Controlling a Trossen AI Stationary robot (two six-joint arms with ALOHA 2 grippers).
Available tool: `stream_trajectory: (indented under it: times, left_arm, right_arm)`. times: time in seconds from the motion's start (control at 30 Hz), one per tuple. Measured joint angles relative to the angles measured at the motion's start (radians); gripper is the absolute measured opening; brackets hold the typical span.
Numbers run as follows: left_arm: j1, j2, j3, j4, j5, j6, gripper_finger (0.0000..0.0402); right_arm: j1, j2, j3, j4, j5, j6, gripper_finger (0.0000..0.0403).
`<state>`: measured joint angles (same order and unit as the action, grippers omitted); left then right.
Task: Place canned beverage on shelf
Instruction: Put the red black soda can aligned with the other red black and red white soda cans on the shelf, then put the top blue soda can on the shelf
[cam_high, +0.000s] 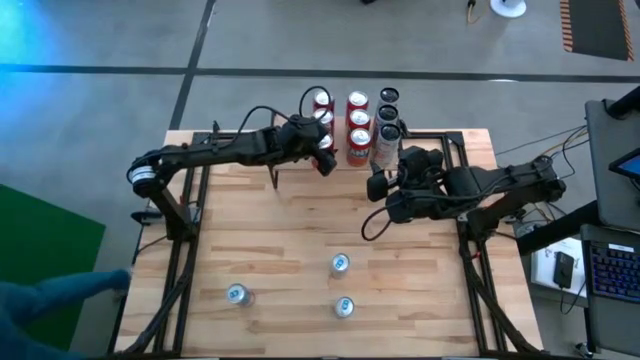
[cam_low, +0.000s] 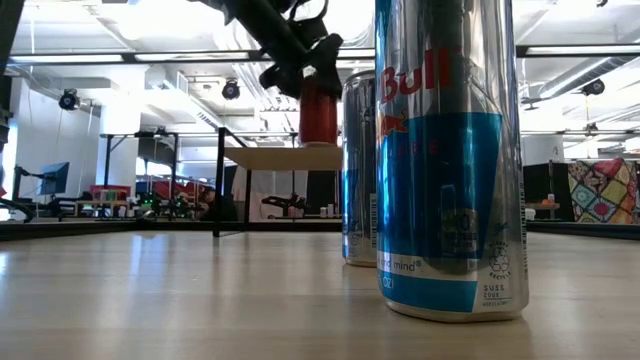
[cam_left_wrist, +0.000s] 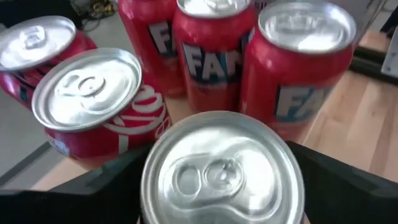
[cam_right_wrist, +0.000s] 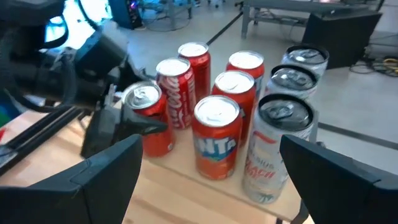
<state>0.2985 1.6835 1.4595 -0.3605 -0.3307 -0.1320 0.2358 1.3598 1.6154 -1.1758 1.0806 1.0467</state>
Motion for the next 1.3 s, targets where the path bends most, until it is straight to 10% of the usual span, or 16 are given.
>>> stream_trajectory:
  times: [0.67,1.03,1.3]
  left_arm:
    - [-0.083,-0.109,0.178,-0.34,0.078,-0.038,0.037]
    - [-0.371,-0.388,-0.153,-0.356,-0.03,-0.247,0.0371]
    - [-0.621,-0.602,-0.269,-0.501,-0.021,-0.592,0.0371]
  right_arm:
    - [-0.079,0.003,-0.002,0.021,-0.093,-0.063,0.0368]
    - [-0.081,0.018,-0.045,0.511,-0.456,-0.476,0.0368]
    - [-0.075,0.171,-0.032,0.744,-0.644,-0.48,0.0368]
